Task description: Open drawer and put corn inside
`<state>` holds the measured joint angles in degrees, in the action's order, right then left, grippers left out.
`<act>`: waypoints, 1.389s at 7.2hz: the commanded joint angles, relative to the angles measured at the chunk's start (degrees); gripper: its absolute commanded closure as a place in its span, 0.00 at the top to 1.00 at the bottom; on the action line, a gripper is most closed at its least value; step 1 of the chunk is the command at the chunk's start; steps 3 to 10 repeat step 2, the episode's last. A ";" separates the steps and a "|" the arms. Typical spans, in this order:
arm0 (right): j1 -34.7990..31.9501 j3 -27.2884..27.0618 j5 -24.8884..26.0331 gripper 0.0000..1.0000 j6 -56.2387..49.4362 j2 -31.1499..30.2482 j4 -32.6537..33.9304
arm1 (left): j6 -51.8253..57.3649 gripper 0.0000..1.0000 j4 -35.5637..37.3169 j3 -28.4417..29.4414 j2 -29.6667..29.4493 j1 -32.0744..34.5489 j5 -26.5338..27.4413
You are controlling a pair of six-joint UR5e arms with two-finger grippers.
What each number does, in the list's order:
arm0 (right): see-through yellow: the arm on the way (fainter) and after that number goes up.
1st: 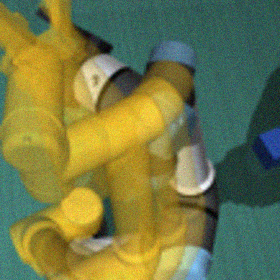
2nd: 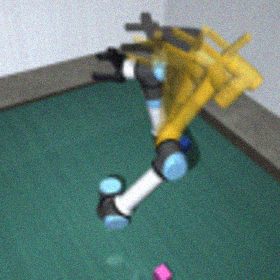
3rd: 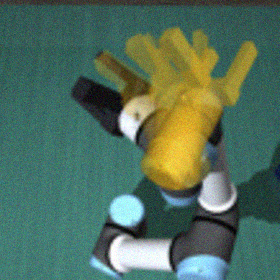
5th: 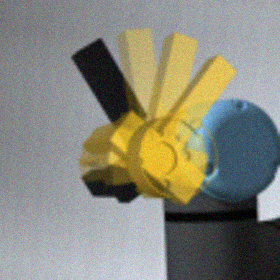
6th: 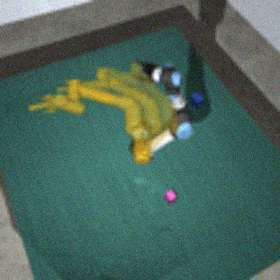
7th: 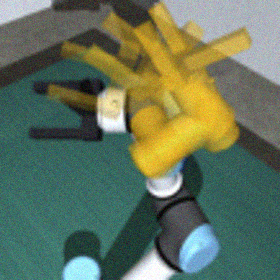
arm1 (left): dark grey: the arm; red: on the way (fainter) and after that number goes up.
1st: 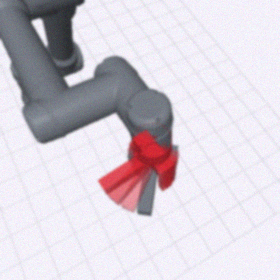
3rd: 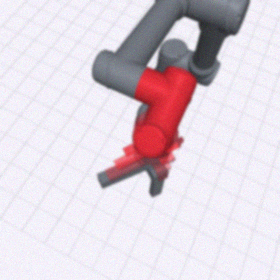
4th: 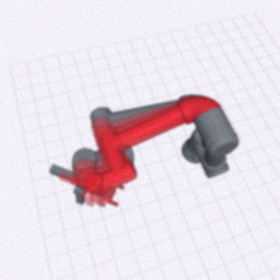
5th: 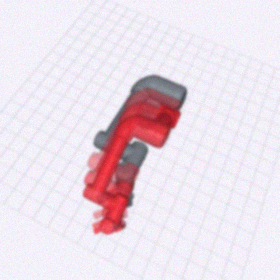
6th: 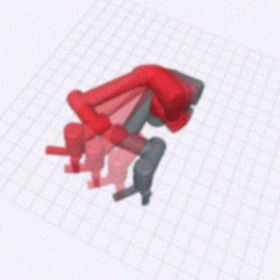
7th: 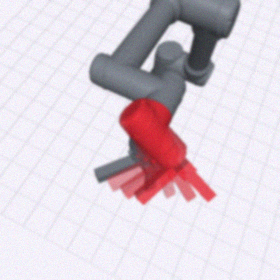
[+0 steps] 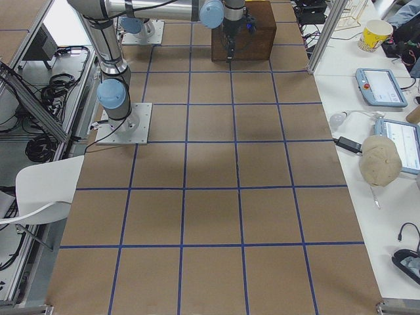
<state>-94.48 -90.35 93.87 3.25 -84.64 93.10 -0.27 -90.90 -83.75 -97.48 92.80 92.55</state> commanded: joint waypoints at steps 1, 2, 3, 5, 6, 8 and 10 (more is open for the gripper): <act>0.00 0.00 0.00 1.00 0.00 0.00 -0.02 | 1.15 1.00 0.02 -0.01 0.10 -0.07 0.00; 0.00 0.00 0.00 1.00 0.00 0.00 -0.02 | 1.06 1.00 -0.07 -0.10 0.19 0.02 0.00; 0.00 0.00 0.00 1.00 0.00 0.00 -0.02 | 1.06 1.00 -0.07 -0.10 0.19 0.02 0.00; 0.00 0.00 0.00 1.00 0.00 0.00 -0.02 | 1.06 1.00 -0.07 -0.10 0.19 0.02 0.00; 0.00 0.00 0.00 1.00 0.00 0.00 -0.02 | 1.06 1.00 -0.07 -0.10 0.19 0.02 0.00; 0.00 0.00 0.00 1.00 0.00 0.00 -0.02 | 1.06 1.00 -0.07 -0.10 0.19 0.02 0.00; 0.00 0.00 0.00 1.00 0.00 0.00 -0.02 | 1.06 1.00 -0.07 -0.10 0.19 0.02 0.00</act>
